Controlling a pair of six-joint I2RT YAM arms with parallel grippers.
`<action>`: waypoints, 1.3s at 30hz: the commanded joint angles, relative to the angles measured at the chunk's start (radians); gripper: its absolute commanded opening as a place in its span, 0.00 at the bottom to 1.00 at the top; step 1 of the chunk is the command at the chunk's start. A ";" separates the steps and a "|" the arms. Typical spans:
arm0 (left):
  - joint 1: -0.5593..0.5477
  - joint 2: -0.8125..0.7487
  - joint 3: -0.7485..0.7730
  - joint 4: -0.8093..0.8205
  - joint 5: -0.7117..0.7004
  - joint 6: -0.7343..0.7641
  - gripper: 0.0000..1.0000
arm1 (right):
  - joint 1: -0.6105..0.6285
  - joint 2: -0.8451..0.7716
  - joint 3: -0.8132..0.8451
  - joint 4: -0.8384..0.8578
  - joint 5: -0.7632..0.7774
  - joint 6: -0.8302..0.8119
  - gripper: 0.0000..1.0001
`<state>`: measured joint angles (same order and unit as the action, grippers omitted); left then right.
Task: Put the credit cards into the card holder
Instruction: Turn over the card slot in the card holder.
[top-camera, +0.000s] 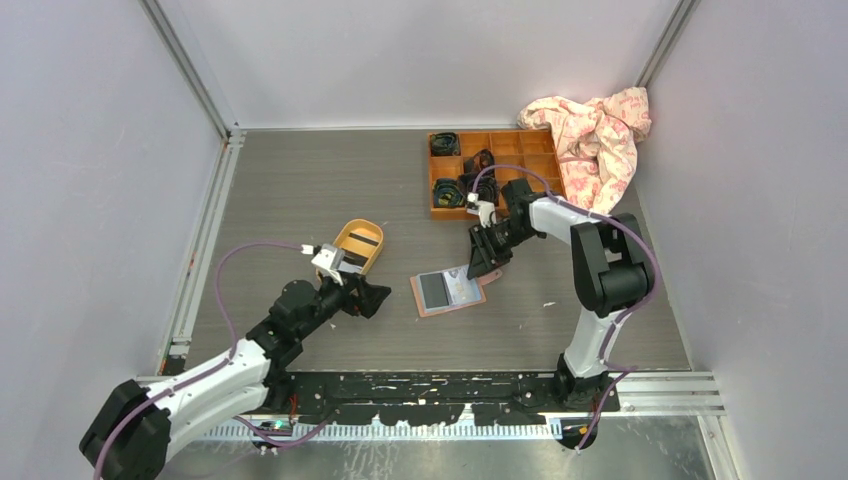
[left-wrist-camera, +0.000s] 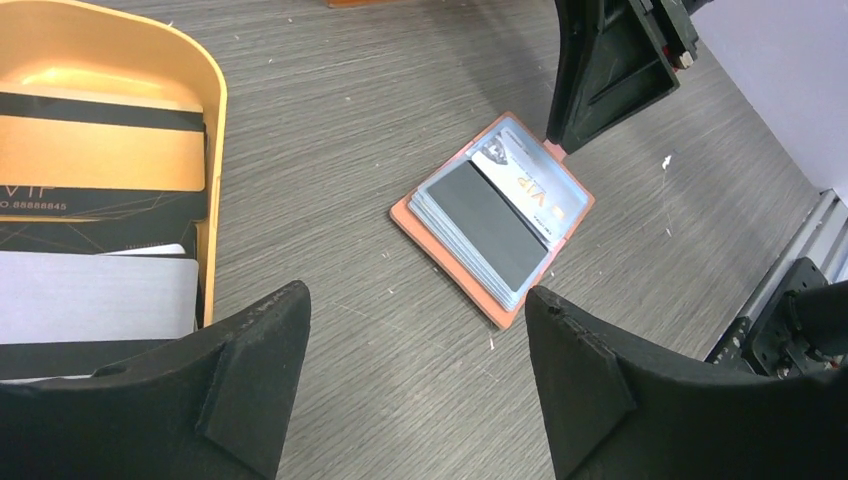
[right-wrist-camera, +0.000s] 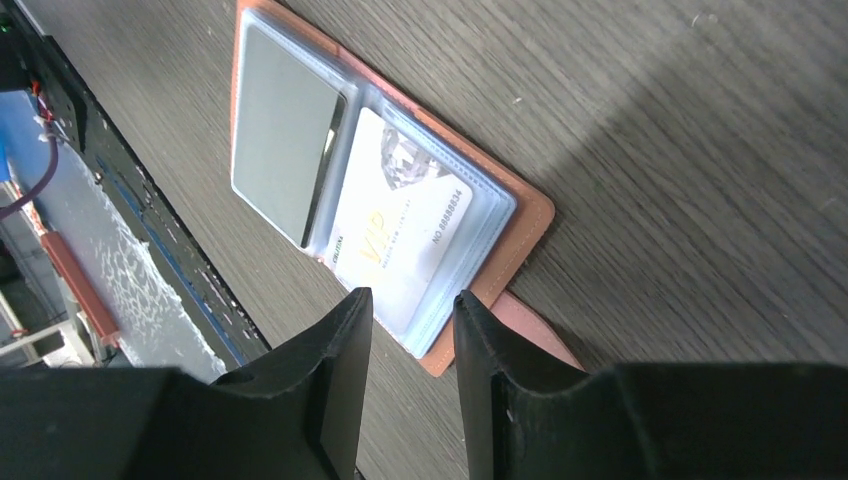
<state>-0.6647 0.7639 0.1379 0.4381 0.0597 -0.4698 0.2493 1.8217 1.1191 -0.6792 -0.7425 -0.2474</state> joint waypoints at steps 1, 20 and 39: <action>0.003 0.055 -0.012 0.142 -0.034 -0.042 0.78 | 0.000 0.020 0.041 -0.060 -0.004 -0.019 0.41; -0.063 0.244 0.016 0.248 -0.027 -0.081 0.58 | 0.015 0.042 0.086 -0.106 0.015 -0.036 0.39; -0.211 0.454 0.108 0.265 -0.190 -0.069 0.59 | 0.014 0.095 0.083 -0.111 -0.037 -0.017 0.37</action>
<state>-0.8520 1.1687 0.1879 0.6395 -0.0570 -0.5423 0.2581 1.9099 1.1694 -0.7822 -0.7593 -0.2665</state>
